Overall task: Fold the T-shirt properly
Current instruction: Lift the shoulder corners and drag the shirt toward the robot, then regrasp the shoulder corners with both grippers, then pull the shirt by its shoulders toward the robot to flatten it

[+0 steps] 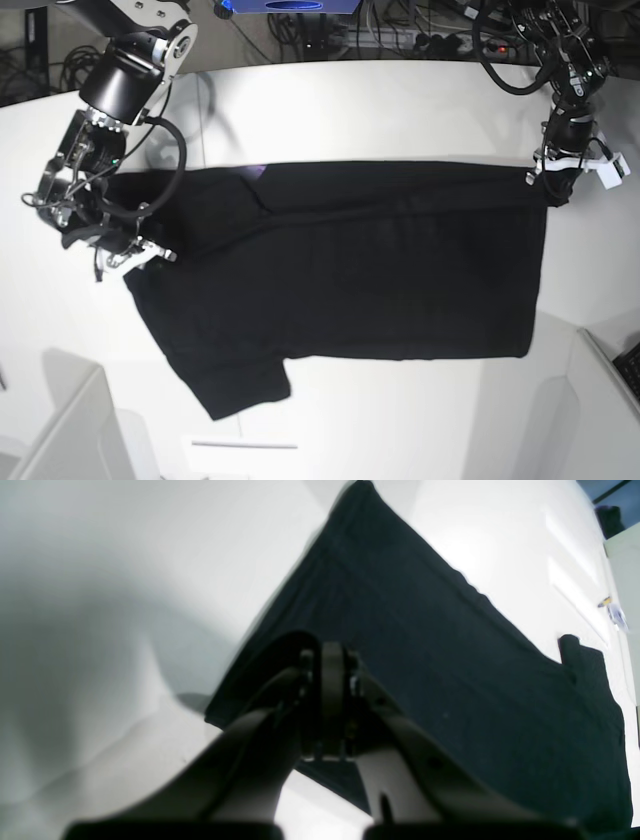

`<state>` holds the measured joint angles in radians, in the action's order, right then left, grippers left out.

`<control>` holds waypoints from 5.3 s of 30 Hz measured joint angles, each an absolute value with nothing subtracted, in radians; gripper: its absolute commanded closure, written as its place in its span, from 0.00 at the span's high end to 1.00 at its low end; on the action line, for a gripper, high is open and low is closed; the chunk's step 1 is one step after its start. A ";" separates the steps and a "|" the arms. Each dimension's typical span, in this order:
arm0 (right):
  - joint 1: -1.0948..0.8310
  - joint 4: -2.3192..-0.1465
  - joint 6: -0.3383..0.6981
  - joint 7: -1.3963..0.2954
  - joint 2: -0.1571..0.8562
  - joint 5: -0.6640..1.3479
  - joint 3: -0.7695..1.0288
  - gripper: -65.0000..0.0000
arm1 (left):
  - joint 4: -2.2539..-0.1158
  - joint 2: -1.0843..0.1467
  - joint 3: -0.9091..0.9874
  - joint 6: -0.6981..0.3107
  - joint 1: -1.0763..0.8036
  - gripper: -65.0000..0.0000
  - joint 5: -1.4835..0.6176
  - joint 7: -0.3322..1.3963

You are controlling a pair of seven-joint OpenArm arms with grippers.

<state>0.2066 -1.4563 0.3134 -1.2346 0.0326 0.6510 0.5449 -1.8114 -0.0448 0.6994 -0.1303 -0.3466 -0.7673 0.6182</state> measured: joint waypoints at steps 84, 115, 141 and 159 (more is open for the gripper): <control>-0.167 -1.451 0.011 -0.691 0.015 0.889 0.659 0.60 | -1.439 -0.075 0.759 -0.278 -0.233 0.63 -0.779 0.588; -0.166 -1.420 0.008 -0.785 0.043 0.876 0.670 0.00 | -1.379 -0.151 0.712 -0.289 -0.286 0.00 -0.801 0.580; -0.456 -1.608 0.069 -0.794 0.019 0.945 0.670 0.00 | -1.454 -0.150 0.714 -0.393 -0.476 0.00 -0.810 0.557; -0.567 -1.715 0.062 -0.824 0.016 0.912 0.670 0.00 | -1.535 -0.152 0.716 -0.385 -0.578 0.00 -0.790 0.576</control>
